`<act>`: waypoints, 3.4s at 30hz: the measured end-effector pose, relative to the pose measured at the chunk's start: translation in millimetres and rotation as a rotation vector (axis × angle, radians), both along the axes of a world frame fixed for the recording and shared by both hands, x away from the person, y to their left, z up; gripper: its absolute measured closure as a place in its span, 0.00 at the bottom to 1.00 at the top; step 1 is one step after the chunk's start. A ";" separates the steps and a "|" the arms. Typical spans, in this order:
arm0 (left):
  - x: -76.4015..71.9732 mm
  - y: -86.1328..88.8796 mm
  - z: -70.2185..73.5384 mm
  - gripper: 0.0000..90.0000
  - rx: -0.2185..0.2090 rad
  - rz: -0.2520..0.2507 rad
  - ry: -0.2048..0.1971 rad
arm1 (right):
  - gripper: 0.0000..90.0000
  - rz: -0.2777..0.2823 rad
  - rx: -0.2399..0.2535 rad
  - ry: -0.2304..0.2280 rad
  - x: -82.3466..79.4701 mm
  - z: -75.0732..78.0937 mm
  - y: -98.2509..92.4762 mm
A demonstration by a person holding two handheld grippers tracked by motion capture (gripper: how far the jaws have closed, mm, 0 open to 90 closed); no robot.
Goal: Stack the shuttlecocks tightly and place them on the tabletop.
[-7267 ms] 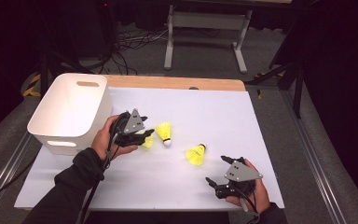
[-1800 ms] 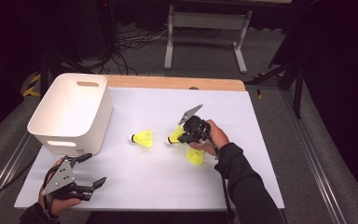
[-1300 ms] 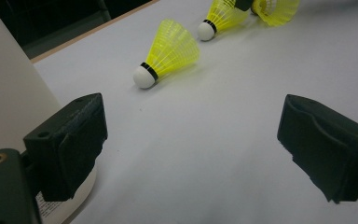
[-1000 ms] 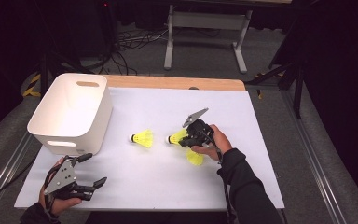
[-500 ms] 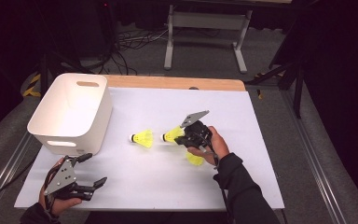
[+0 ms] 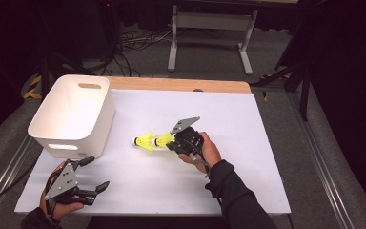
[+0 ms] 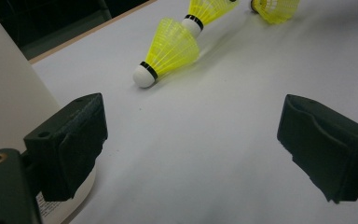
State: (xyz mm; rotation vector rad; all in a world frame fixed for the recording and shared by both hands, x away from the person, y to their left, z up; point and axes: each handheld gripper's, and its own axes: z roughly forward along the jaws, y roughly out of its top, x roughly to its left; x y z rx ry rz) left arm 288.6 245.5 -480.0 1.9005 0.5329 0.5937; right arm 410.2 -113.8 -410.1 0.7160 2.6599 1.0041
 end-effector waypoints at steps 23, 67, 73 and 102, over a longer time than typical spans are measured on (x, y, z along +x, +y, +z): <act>0.7 -0.1 -0.6 0.10 0.008 -0.015 0.007 | 1.00 0.009 0.012 0.004 9.7 -16.5 32.1; 0.8 -2.3 -1.6 0.10 0.022 -0.032 0.017 | 0.97 -0.016 -0.015 0.007 10.9 -29.5 35.7; 0.9 -2.3 -1.7 0.10 0.021 -0.035 0.018 | 0.97 -0.016 -0.026 0.000 11.1 -30.0 37.0; 1.3 -3.7 -2.4 0.10 0.031 -0.030 0.020 | 0.57 -0.093 -0.027 -0.194 -16.4 17.4 -13.6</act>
